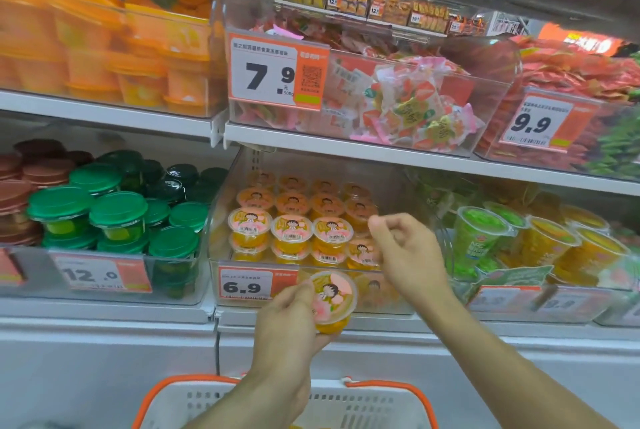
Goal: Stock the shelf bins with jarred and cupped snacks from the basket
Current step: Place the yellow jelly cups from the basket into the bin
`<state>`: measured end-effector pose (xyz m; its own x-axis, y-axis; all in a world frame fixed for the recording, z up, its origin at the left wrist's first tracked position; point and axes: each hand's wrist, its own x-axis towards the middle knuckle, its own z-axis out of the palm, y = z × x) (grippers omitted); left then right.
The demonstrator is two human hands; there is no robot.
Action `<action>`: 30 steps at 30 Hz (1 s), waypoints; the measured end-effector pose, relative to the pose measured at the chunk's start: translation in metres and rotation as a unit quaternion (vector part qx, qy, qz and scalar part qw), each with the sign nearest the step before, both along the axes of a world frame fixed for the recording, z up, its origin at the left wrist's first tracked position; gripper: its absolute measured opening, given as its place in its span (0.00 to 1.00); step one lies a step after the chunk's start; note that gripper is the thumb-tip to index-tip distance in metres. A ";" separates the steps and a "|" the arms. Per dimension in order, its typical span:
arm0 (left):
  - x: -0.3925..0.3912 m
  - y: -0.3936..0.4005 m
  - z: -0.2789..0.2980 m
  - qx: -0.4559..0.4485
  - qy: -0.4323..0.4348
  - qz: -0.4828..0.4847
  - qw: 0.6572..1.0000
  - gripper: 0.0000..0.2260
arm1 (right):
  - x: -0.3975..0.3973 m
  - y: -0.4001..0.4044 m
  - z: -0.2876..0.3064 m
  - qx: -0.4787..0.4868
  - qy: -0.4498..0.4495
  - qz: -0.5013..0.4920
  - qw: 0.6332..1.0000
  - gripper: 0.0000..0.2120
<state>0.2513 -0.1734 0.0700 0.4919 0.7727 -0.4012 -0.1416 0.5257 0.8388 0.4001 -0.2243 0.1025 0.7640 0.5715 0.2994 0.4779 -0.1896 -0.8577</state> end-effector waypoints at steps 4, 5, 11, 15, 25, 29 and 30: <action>0.004 -0.004 0.001 0.070 0.016 0.033 0.997 0.07 | -0.061 -0.051 -0.021 -0.041 0.175 0.143 0.973 0.23; 0.004 -0.006 0.000 0.089 0.022 0.042 0.995 0.06 | -0.070 -0.056 -0.028 -0.059 0.198 0.157 0.966 0.23; 0.004 -0.024 -0.001 0.173 0.026 0.005 0.985 0.05 | -0.081 -0.054 -0.035 0.081 0.333 0.105 0.933 0.17; 0.007 -0.026 -0.002 0.267 0.002 -0.010 0.964 0.08 | -0.080 -0.060 -0.018 0.163 0.433 0.111 0.880 0.15; 0.008 -0.013 -0.015 0.420 0.027 -0.097 0.902 0.13 | -0.043 -0.040 -0.007 0.191 0.422 0.058 0.884 0.11; 0.011 -0.002 -0.023 0.484 0.074 -0.074 0.869 0.17 | -0.003 -0.002 0.006 0.125 0.430 0.035 0.894 0.11; 0.011 0.000 -0.025 0.494 0.080 -0.074 0.862 0.17 | 0.005 0.007 0.009 0.118 0.436 0.020 0.892 0.12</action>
<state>0.2626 -0.1734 0.0454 0.6143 0.7094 0.3457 0.0248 -0.4552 0.8900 0.4050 -0.2170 0.1115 0.7451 0.6036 -0.2837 -0.3890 0.0478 -0.9200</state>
